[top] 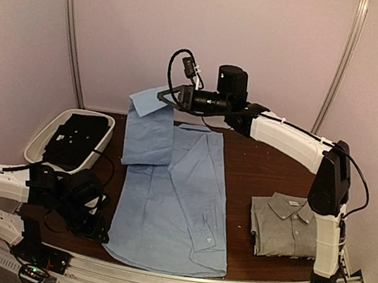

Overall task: Fold and stack the long sleeve shirts
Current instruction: Pick up the shirt from the corner of the board.

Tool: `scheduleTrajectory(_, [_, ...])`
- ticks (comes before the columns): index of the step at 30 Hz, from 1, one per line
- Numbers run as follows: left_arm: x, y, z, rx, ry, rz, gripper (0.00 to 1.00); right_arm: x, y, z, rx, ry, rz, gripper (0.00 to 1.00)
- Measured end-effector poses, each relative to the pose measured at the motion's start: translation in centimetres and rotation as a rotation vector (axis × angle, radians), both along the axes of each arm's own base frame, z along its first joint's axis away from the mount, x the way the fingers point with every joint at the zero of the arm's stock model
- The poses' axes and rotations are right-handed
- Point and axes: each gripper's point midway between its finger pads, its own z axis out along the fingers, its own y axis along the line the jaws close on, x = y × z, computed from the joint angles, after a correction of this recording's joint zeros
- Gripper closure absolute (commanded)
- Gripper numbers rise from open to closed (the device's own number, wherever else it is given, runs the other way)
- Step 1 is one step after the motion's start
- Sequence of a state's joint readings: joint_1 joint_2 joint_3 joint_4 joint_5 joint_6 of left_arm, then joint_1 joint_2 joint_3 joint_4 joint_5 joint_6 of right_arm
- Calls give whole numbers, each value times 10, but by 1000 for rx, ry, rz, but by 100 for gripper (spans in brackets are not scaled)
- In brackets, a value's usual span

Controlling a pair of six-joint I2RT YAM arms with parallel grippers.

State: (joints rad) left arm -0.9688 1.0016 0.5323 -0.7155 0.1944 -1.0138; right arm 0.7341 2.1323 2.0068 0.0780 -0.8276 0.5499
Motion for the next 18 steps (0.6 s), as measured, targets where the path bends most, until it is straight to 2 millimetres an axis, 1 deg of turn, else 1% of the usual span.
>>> scheduleTrajectory(1, [-2,0,-3,15,7,-3,72,-1,0,1,2,-2,3,100])
scheduleTrajectory(3, [-4,0,-6,36,18,-11,82,-1,0,2,3,-5,7,100])
scheduleTrajectory(4, [-4,-1,-6,42,21,-10,88,-1,0,2,3,-6,7,100])
scheduleTrajectory(7, [-4,-5,-3,47,19,-18,99,-1,-1,2,1,-5,8,100])
scheduleTrajectory(11, [0,-19,11,21,-3,-37,100,1,-3,3,-6,-14,5,100])
scheduleTrajectory(13, [3,-29,21,2,-20,-58,100,3,-5,8,-7,-26,5,100])
scheduleTrajectory(17, [9,-56,40,-40,-54,-121,100,6,-13,23,-5,-59,8,100])
scheduleTrajectory(18, [11,-64,44,-48,-60,-141,100,10,-17,26,-4,-69,1,100])
